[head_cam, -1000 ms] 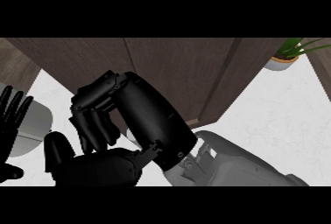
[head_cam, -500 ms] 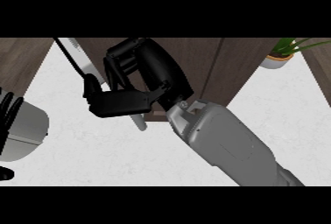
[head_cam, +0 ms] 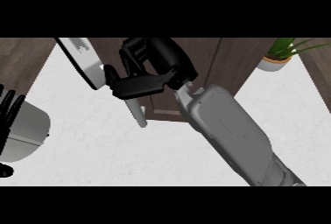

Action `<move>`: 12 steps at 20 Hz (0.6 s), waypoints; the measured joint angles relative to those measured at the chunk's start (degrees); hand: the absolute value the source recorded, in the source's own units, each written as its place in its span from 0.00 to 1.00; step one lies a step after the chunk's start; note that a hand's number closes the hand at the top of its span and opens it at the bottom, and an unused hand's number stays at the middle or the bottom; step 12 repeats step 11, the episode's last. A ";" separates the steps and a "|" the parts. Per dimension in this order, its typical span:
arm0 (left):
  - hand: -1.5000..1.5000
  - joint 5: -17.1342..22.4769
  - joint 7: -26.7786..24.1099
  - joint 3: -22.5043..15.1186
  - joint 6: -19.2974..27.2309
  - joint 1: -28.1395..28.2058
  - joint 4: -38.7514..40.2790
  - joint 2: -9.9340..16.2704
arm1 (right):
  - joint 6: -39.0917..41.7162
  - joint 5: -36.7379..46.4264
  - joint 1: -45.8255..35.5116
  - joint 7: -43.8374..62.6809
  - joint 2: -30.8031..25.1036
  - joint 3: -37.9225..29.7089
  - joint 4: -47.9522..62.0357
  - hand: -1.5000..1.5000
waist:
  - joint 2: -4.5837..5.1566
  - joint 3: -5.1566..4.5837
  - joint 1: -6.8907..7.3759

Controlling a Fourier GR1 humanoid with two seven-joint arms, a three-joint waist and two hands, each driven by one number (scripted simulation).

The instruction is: Pick up the wine, place it into the cabinet and close the cabinet

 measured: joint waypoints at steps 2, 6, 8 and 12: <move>0.00 -0.87 -0.56 0.06 -0.18 0.23 0.04 -0.31 | 0.87 0.43 -0.24 -0.74 0.00 -0.08 0.81 1.00 | -0.16 -0.05 0.09; 0.00 -1.13 -0.07 0.09 0.05 -0.80 0.11 -0.58 | 3.45 0.95 -0.84 -3.33 -0.31 -0.44 2.89 1.00 | -0.39 -0.29 0.34; 0.00 -1.31 -0.12 0.01 -0.32 -0.64 -0.07 -0.70 | 4.53 1.21 -0.94 -4.67 -0.59 -0.61 3.74 1.00 | -0.54 -0.43 0.59; 0.00 -1.20 0.19 -0.22 -0.63 -0.69 -0.15 -1.09 | 5.99 1.31 -1.22 -5.92 -0.78 -0.89 4.76 1.00 | -0.64 -0.53 0.76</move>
